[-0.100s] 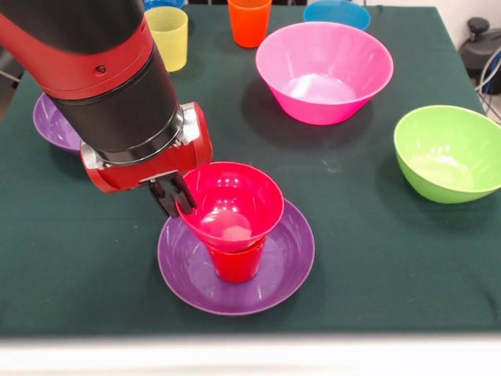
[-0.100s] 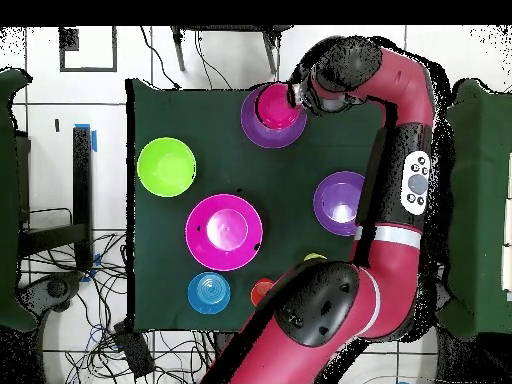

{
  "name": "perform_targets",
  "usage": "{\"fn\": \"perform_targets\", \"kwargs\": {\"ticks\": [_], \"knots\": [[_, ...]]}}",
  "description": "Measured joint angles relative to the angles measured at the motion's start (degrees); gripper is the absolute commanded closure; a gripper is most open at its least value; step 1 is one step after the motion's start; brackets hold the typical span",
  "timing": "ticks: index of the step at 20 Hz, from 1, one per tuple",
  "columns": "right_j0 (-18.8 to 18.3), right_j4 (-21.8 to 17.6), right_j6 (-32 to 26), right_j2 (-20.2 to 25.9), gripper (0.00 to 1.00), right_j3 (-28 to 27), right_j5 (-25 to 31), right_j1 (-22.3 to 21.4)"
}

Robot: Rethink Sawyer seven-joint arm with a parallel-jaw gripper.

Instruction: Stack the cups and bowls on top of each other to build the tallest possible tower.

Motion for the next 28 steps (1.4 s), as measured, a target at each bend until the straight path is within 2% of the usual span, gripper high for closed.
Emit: {"fn": "perform_targets", "kwargs": {"ticks": [21, 26, 28], "knots": [[0.02, -0.87, 0.0, -0.1, 0.0, 0.01, 0.05, -0.11], [0.12, -0.89, 0.0, -1.26, 0.0, 1.05, 2.73, -1.96], [0.22, -0.89, 0.0, -2.1, 0.0, 2.11, 5.47, -3.7]]}}
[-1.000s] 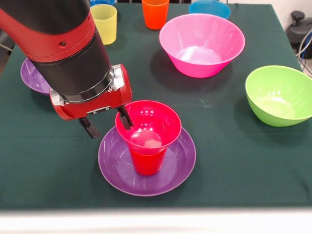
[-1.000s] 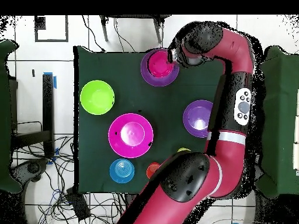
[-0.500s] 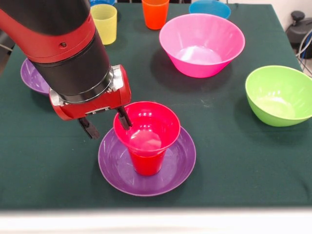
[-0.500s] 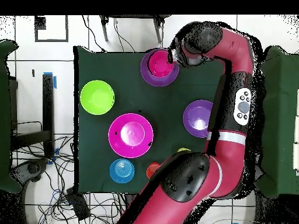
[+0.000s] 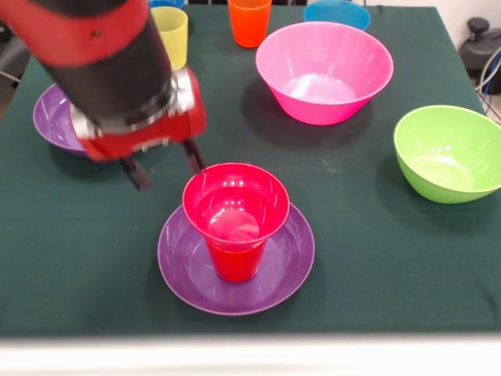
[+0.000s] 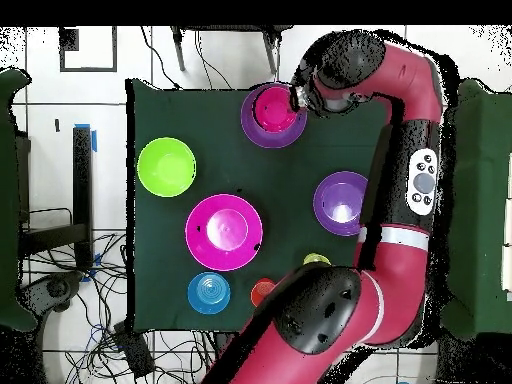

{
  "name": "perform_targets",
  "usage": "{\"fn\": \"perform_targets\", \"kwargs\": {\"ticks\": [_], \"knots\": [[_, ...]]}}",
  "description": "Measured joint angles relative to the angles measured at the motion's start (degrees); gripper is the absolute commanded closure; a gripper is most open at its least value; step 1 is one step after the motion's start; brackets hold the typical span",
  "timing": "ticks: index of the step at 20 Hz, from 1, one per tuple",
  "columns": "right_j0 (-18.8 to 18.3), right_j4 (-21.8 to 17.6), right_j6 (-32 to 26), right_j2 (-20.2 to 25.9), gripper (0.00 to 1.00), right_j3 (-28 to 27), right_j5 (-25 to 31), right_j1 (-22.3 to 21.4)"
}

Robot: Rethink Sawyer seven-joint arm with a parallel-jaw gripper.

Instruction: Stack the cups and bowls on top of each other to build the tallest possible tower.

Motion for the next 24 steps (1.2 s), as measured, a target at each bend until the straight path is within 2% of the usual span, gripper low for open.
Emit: {"fn": "perform_targets", "kwargs": {"ticks": [3, 5, 6, 9, 10, 11, 13, 15, 16, 19, 24], "knots": [[0.18, 0.15, 0.0, -1.88, 0.0, 3.02, 3.68, -3.85], [0.12, 0.45, 0.0, -2.98, 0.0, 5.52, 3.78, -6.08], [-0.15, 1.0, 0.0, -4.39, 0.0, 10.45, 2.38, -9.56], [-0.53, 1.41, 0.0, -5.53, 0.0, 15.66, -0.35, -12.72], [-0.8, 1.64, 0.0, -6.1, 0.0, 18.93, -2.44, -14.55], [-1.28, 1.87, 0.01, -6.92, 0.0, 24.63, -6.86, -17.54], [-1.63, 1.91, 0.02, -7.65, 0.0, 29.76, -11.43, -20.09], [-1.77, 1.88, 0.37, -8.99, 0.0, 37.03, -18.85, -23.44], [-1.55, 1.74, 1.24, -10.62, 0.0, 44.44, -27.59, -26.48], [-1.07, 1.45, 2.33, -12.13, 0.0, 49.74, -34.29, -28.38], [1.65, -0.44, 7.75, -17.68, 0.0, 61.69, -49.88, -31.21]]}}
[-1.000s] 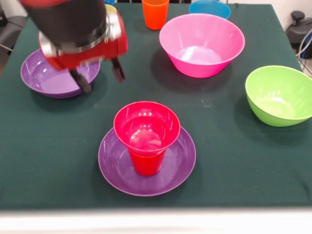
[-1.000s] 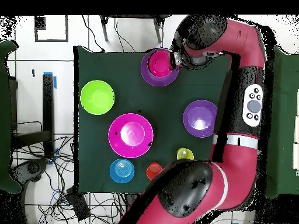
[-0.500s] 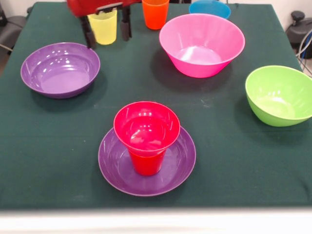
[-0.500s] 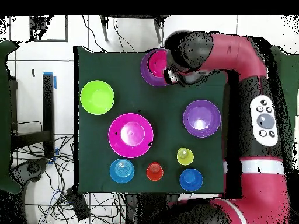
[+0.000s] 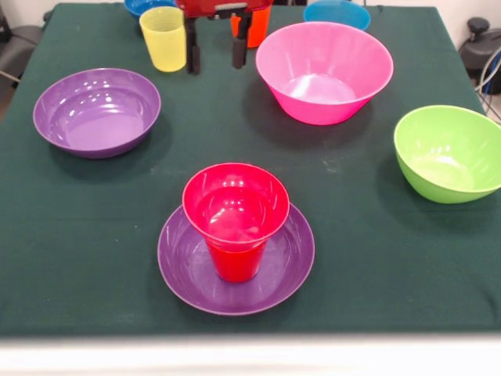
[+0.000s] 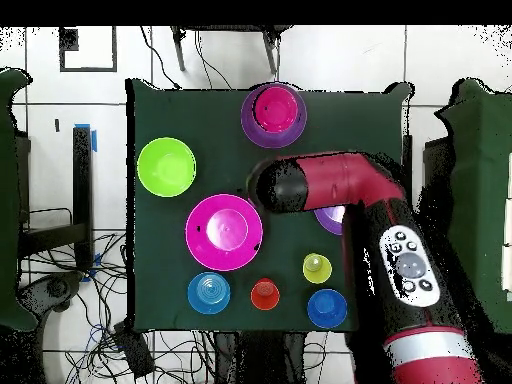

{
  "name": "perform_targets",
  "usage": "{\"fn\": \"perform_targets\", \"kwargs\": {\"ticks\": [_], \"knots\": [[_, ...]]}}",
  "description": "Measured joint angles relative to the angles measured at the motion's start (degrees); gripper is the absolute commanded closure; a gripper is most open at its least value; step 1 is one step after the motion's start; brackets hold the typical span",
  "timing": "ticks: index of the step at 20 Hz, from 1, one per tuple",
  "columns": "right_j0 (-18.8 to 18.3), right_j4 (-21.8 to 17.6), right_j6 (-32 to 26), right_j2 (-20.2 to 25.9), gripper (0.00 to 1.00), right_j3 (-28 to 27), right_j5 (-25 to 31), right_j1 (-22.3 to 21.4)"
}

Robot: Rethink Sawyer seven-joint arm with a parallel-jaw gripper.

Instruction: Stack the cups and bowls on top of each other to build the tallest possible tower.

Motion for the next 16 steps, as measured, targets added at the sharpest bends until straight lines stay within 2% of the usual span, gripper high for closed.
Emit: {"fn": "perform_targets", "kwargs": {"ticks": [5, 9, 16], "knots": [[3.21, -1.69, 5.65, -5.48, 0.0, 6.85, -6.44, -0.33], [5.18, -2.52, 8.37, -9.4, 0.0, 10.32, -6.76, -0.48], [5.97, -3.36, 8.55, -13.6, 0.0, 12.04, -6.77, -1.28]]}}
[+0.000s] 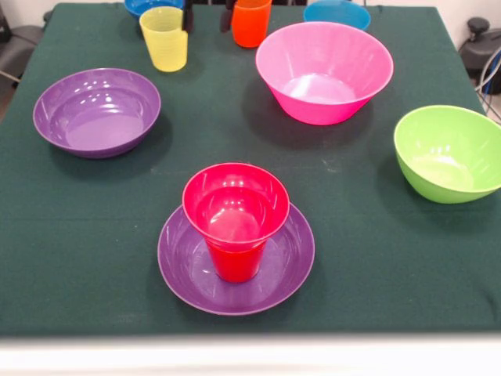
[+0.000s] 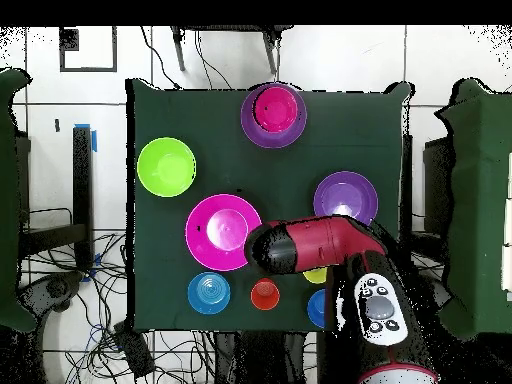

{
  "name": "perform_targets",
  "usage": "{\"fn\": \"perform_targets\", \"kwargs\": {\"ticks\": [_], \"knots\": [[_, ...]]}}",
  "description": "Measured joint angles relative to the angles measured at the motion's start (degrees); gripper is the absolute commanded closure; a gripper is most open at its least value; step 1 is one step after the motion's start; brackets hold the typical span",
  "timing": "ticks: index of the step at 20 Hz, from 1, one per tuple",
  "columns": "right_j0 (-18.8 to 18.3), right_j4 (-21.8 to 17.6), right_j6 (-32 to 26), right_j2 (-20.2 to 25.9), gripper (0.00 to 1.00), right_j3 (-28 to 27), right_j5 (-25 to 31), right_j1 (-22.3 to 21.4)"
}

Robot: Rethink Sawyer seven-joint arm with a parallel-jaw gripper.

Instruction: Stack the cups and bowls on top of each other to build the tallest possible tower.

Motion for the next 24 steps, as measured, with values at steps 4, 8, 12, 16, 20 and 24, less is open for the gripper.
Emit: {"fn": "perform_targets", "kwargs": {"ticks": [4, 8, 12, 16, 20, 24], "knots": [[-0.44, -0.29, 0.0, -1.02, 0.0, 0.0, 0.0, -0.53], [-1.59, -0.29, 0.0, -1.14, 0.0, -0.01, 0.0, -0.74], [-2.37, -0.28, 0.0, -1.14, 0.0, -0.01, 0.0, -0.67], [-3.3, -0.27, 0.0, -1.11, 0.0, -0.02, 0.0, 0.17], [-3.87, -0.27, 0.0, -1.11, 0.0, -0.03, -0.01, 1.64], [-3.86, -0.27, 0.0, -1.1, 0.0, 0.01, -0.01, 2.97]]}}
